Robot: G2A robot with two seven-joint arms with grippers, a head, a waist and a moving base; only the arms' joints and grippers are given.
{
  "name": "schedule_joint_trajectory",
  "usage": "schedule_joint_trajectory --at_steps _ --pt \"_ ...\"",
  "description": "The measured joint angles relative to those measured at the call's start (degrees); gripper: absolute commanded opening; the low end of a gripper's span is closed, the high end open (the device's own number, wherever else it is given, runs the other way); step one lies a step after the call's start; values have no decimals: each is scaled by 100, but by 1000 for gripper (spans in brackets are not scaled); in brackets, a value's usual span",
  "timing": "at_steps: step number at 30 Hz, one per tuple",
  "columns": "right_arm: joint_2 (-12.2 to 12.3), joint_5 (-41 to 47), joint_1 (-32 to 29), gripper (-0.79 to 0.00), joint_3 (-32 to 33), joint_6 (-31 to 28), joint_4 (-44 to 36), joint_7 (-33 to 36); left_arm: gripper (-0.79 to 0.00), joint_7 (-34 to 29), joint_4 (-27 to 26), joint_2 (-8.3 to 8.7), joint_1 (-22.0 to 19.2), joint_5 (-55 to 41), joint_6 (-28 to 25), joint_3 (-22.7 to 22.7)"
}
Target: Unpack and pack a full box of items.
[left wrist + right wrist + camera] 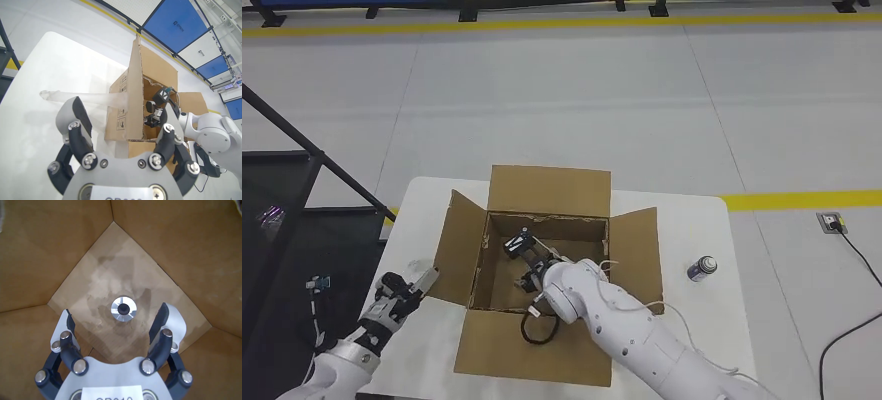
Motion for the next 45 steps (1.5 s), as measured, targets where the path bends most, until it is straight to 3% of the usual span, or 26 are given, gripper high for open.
schedule_joint_trajectory --at_steps 3,4,7,10,12,17,21,26,31,37,39,45 --pt "-120 -2 95 -323 -66 18 313 -82 0 22 5 5 52 -25 -55 -27" --pt "-162 22 120 -397 -75 10 425 -112 0 30 7 7 67 -25 -71 -26" --pt "-257 99 178 -437 -76 -41 720 -192 0 44 11 12 87 -8 -105 -11" --pt "-345 177 234 -606 -64 -108 967 -268 0 58 17 17 99 12 -117 -6" --pt "-389 190 271 -779 -58 -135 1064 -305 0 74 25 19 107 10 -119 -7" --pt "-433 203 298 -785 51 -139 830 -289 0 92 48 27 117 -4 -122 0" --pt "-298 -78 119 -785 266 90 -116 10 0 -24 125 42 13 73 -144 95" --pt "156 -1158 -788 -785 890 578 -2607 984 0 -158 182 65 -215 123 -203 243" --pt "623 -2514 -2215 -785 1903 292 -5490 1936 0 -268 263 87 -435 149 -288 401" --pt "877 -3544 -3617 -785 3300 221 -7786 2027 0 -318 383 105 -608 146 -363 556" --pt "922 -3660 -4020 -785 3841 274 -8108 1986 0 -329 429 109 -638 127 -387 589" --pt "1004 -2872 -5120 -785 5554 212 -7969 1613 0 -375 555 124 -779 95 -462 745"
